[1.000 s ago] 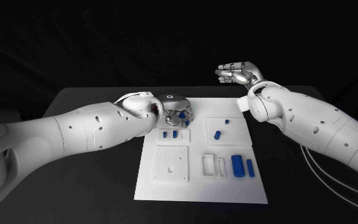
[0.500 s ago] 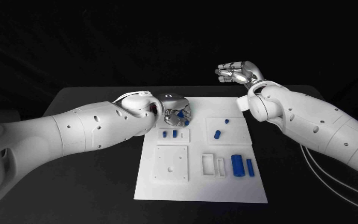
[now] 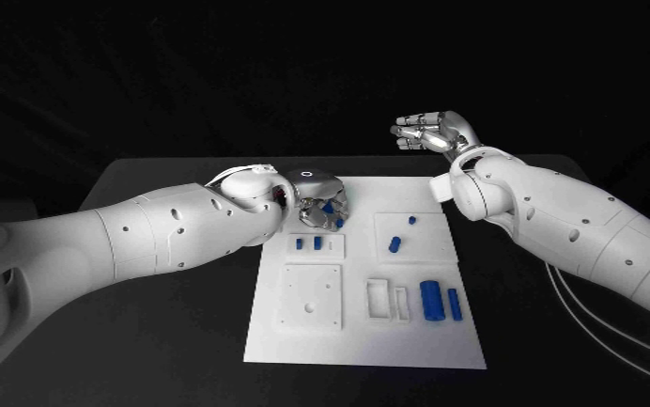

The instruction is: Assemble the parts on the task board

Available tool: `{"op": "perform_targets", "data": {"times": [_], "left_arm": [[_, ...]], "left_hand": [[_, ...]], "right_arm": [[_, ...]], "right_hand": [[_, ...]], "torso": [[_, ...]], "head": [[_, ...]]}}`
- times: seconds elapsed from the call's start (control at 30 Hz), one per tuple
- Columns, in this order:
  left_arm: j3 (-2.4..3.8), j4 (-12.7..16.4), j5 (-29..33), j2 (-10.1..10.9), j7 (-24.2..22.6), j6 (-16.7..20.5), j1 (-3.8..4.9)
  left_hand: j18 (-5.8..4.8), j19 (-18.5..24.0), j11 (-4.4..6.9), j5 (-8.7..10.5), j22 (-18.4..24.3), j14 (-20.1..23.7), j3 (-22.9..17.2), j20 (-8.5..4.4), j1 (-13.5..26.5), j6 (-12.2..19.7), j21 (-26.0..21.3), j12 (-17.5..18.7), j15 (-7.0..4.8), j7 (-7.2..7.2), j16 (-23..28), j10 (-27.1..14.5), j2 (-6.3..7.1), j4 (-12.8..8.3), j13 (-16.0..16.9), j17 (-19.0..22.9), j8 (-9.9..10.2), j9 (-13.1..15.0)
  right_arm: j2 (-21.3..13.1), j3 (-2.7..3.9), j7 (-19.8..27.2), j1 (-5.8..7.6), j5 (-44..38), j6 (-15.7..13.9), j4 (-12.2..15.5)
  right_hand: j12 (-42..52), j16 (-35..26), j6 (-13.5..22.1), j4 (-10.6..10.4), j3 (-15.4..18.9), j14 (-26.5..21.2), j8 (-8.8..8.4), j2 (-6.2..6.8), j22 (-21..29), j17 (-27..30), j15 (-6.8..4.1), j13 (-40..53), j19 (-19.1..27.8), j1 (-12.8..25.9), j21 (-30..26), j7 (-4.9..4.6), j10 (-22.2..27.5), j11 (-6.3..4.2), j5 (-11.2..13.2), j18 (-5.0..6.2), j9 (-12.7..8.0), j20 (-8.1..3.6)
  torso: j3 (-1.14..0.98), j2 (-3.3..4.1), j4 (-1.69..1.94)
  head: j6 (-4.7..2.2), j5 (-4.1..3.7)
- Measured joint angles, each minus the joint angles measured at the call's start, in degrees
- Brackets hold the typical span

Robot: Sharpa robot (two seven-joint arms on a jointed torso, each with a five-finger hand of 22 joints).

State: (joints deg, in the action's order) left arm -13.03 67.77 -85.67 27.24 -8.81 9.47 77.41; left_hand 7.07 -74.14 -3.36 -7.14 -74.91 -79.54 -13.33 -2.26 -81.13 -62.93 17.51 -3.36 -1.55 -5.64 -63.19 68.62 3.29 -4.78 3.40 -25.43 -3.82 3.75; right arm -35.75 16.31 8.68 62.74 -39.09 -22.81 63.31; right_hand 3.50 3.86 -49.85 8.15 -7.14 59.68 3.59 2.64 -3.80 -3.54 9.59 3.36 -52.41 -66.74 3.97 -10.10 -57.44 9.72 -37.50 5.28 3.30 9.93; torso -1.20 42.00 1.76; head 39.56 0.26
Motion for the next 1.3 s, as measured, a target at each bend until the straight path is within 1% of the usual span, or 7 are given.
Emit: {"op": "perform_targets", "data": {"times": [0.33, 0.4, 0.63, 0.67, 0.77, 0.87, 1.3], "left_arm": [[0.01, 0.0, 0.2, -0.1, 0.0, -0.2, 0.03], [0.01, 0.0, 0.2, -0.1, 0.0, -0.2, 0.04], [0.01, 0.0, 0.3, -0.2, 0.0, -0.3, 0.03], [0.0, 0.0, 0.3, -0.2, 0.0, -0.3, 0.03], [-0.01, 0.0, 0.3, -0.2, 0.1, -0.3, 0.01], [-0.01, 0.0, 0.3, -0.2, 0.1, -0.3, 0.01], [-0.04, 0.0, 0.5, -0.2, 0.3, 0.0, -0.04]], "left_hand": [[0.0, 0.0, 0.04, 0.31, 0.0, 0.0, 0.7, 0.0, -0.1, 0.5, 0.0, 0.2, 0.0, 0.02, 0.0, 0.3, -0.06, 0.7, -0.1, 0.0, 0.0, 0.0], [0.0, 0.0, 0.28, 0.31, 0.0, 0.0, 0.8, 0.0, 0.2, 0.5, 0.0, 0.2, 0.0, 0.02, 0.0, 0.7, -0.32, 0.8, -0.1, -0.1, 0.0, 0.0], [-0.06, -0.2, 0.29, 0.31, 0.0, -0.2, 1.2, -0.2, 0.2, -0.6, 0.0, 0.2, -0.2, 0.08, 0.0, 1.1, -0.36, 1.2, -0.1, -0.1, 0.0, 0.0], [-0.06, -0.2, 0.46, 0.31, 0.0, -0.2, 1.2, -0.2, 0.2, -1.0, 0.0, 0.2, -0.2, 0.03, 0.0, 1.5, -0.38, 1.2, -0.1, -0.1, 0.0, 0.0], [-0.06, -0.2, 0.42, 0.31, 0.0, -0.2, 1.2, -0.2, -0.4, -1.7, 0.0, 0.2, -0.2, -0.04, 0.0, 2.3, -1.11, 1.2, -0.1, -0.1, 0.0, 0.0], [-0.06, -0.2, 0.72, 0.31, 0.0, -0.3, 1.2, -0.2, -0.8, -2.6, 0.0, 0.2, -0.31, 0.04, -0.2, 3.0, -1.85, 1.2, -0.1, -0.1, 0.0, 0.0], [-0.16, -0.4, 1.33, 0.33, 0.0, -0.6, 0.5, -0.4, -1.0, -4.9, 0.7, -0.1, -0.6, 0.48, -0.2, 5.2, -3.11, 0.1, 0.1, -0.1, 0.2, 0.0]], "right_arm": [[0.1, 0.0, 0.0, 0.0, 0.0, 0.0, 0.0], [0.1, 0.0, 0.0, 0.0, 0.0, 0.0, 0.0], [0.1, 0.0, 0.0, 0.0, 0.0, 0.1, 0.0], [0.1, 0.0, 0.0, 0.0, 0.0, 0.1, 0.0], [0.1, 0.0, 0.0, 0.0, 0.0, 0.1, 0.0], [0.1, 0.0, 0.0, 0.0, 0.0, 0.1, 0.0], [0.1, 0.0, 0.0, 0.0, 0.0, 0.1, 0.0]], "right_hand": [[0.0, 0.0, 0.0, 0.0, 0.0, 0.0, 0.0, 0.0, 0.0, 0.0, 0.0, 0.0, 0.0, 0.0, 0.0, 0.0, 0.0, 0.0, 0.0, 0.0, 0.0, 0.0], [0.0, 0.0, 0.0, 0.0, 0.0, 0.0, 0.0, 0.0, 0.0, 0.0, 0.0, 0.0, 0.0, 0.0, 0.0, 0.0, 0.0, 0.0, 0.0, 0.0, 0.0, 0.0], [0.0, 0.0, 0.0, 0.0, 0.0, 0.0, 0.0, 0.0, 0.0, 0.0, 0.0, 0.0, 0.0, 0.0, 0.0, 0.0, 0.0, 0.0, 0.0, 0.0, 0.0, 0.0], [0.0, 0.0, 0.0, 0.0, 0.0, 0.0, 0.0, 0.0, 0.0, 0.0, 0.0, 0.0, 0.0, 0.0, 0.0, 0.0, 0.0, 0.0, 0.0, 0.0, 0.0, 0.0], [0.0, 0.0, 0.0, 0.0, 0.0, 0.0, 0.0, 0.0, 0.0, 0.0, 0.0, 0.0, 0.0, 0.0, 0.0, 0.0, 0.0, 0.0, 0.0, 0.0, 0.0, 0.0], [0.0, 0.0, 0.0, 0.0, 0.0, 0.0, 0.0, 0.0, 0.0, 0.0, 0.0, 0.0, 0.0, 0.0, 0.0, 0.0, 0.0, 0.0, 0.0, 0.0, 0.0, 0.0], [0.0, 0.0, 0.0, 0.0, 0.0, 0.0, 0.0, 0.0, 0.0, 0.0, 0.0, 0.0, 0.0, 0.0, 0.0, 0.0, 0.0, 0.0, 0.0, 0.0, 0.0, 0.0]], "torso": [[-0.01, 0.01, 0.0], [-0.01, 0.01, 0.01], [-0.01, 0.01, 0.01], [-0.01, 0.01, 0.01], [0.0, 0.01, 0.01], [0.0, 0.01, 0.01], [0.02, 0.01, 0.04]], "head": [[0.0, 0.04], [-0.04, 0.08], [-0.08, 0.1], [-0.08, 0.1], [-0.09, 0.01], [-0.09, -0.02], [-0.11, 0.0]]}}
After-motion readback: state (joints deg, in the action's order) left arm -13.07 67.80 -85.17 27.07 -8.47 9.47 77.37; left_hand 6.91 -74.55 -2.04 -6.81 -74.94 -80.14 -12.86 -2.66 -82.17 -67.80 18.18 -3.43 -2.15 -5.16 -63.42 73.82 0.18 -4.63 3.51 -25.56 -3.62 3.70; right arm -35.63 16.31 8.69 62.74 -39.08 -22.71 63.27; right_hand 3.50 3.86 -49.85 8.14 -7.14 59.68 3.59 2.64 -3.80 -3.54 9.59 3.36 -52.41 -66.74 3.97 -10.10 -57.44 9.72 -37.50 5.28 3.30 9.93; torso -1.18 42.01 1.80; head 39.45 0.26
